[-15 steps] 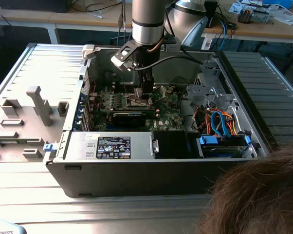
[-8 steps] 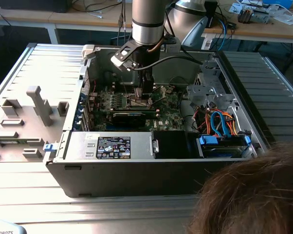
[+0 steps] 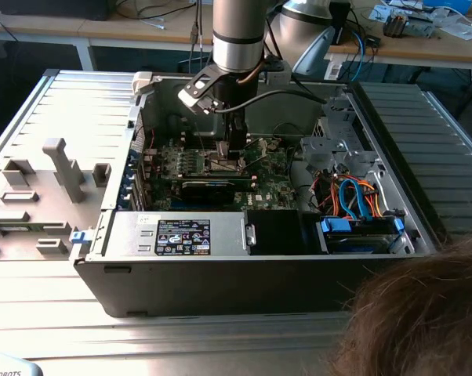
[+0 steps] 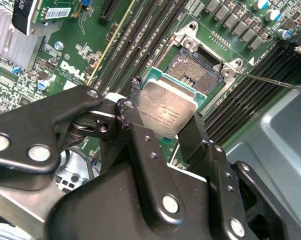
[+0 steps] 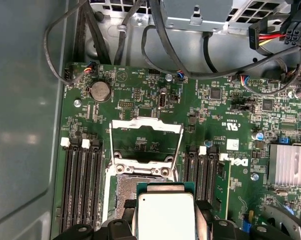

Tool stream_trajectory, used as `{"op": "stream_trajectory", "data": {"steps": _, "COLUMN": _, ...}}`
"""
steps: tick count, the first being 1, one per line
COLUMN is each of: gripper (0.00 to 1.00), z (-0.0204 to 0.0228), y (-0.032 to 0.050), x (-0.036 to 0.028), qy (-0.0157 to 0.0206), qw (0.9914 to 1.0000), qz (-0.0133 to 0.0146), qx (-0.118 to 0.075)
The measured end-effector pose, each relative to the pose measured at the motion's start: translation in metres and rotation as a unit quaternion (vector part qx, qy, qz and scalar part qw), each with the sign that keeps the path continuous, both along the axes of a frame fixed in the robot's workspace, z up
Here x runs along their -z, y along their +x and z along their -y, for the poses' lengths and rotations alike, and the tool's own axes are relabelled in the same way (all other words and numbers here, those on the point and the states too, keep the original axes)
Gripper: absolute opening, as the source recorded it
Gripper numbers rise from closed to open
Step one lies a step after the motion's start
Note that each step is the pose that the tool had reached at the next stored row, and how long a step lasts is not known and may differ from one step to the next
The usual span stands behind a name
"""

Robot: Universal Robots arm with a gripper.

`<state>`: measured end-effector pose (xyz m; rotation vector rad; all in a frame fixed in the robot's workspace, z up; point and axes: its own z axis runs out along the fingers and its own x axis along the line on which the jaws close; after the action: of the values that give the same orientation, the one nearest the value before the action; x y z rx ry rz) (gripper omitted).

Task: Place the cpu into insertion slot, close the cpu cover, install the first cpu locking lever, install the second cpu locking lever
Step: 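Place the cpu into insertion slot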

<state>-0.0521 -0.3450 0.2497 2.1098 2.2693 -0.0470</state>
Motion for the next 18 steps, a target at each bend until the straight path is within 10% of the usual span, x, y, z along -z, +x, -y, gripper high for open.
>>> {"op": "stream_trajectory", "data": {"steps": 10, "gripper": 0.55, "z": 0.0000, "y": 0.0000, "x": 0.0009, "qy": 0.0007, "qw": 0.99970, "qz": 0.0000, "qx": 0.024}}
{"op": "stream_trajectory", "data": {"steps": 13, "gripper": 0.55, "z": -0.0001, "y": -0.0006, "x": 0.0020, "qy": 0.0144, "qw": 0.99938, "qz": -0.0004, "qx": 0.032}}
{"op": "stream_trajectory", "data": {"steps": 18, "gripper": 0.55, "z": 0.0000, "y": -0.0008, "x": 0.0033, "qy": 0.0146, "qw": 0.99938, "qz": -0.0004, "qx": 0.032}}
